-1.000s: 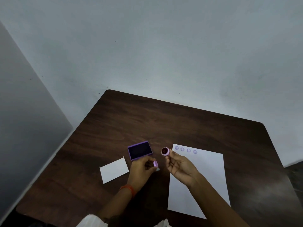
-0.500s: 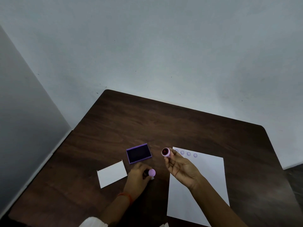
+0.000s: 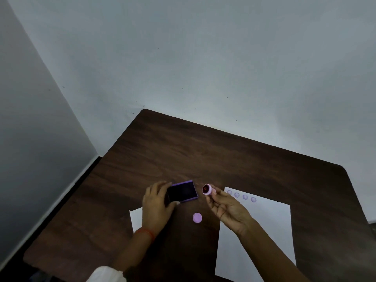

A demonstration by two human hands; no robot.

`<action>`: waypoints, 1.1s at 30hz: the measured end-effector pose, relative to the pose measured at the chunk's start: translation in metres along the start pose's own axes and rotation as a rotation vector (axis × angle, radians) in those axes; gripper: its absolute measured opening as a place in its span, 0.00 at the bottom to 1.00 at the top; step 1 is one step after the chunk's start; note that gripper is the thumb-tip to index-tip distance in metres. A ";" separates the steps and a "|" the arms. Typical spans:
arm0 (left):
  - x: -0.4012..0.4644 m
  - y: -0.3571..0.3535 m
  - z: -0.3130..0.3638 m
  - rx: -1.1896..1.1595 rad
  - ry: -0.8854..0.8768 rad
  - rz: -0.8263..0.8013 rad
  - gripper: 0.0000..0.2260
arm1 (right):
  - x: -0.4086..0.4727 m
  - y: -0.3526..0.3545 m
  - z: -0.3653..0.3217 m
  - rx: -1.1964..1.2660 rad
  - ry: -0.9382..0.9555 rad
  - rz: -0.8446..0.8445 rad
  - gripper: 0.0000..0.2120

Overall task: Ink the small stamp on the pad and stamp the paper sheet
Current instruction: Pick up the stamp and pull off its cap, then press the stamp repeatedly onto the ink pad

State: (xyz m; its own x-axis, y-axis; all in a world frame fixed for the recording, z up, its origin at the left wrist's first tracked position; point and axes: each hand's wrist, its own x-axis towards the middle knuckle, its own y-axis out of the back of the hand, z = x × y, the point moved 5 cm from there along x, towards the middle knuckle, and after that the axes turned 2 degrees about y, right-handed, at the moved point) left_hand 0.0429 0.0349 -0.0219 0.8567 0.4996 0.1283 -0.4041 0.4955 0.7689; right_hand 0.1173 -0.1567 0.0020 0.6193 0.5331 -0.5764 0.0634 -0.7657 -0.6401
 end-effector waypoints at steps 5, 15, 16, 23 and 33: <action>0.013 -0.020 -0.020 0.065 0.012 -0.270 0.40 | 0.028 -0.016 0.009 -0.396 0.106 0.092 0.11; 0.012 -0.025 -0.028 -0.123 -0.001 -0.289 0.36 | 0.059 -0.064 0.036 -1.632 0.584 -0.053 0.10; 0.012 -0.024 -0.029 -0.131 -0.006 -0.292 0.36 | 0.062 -0.064 0.042 -1.770 0.581 -0.116 0.12; 0.013 -0.023 -0.032 -0.173 0.005 -0.285 0.36 | 0.061 -0.068 0.049 -2.131 0.676 -0.328 0.14; 0.017 -0.023 -0.031 -0.178 0.034 -0.278 0.36 | 0.061 -0.076 0.056 -2.234 0.605 -0.170 0.20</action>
State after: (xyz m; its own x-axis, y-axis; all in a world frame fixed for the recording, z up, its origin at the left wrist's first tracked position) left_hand 0.0565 0.0536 -0.0564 0.9321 0.3498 -0.0938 -0.2088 0.7308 0.6499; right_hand 0.1060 -0.0461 -0.0130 0.5696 0.8054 -0.1642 0.3125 -0.0274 0.9495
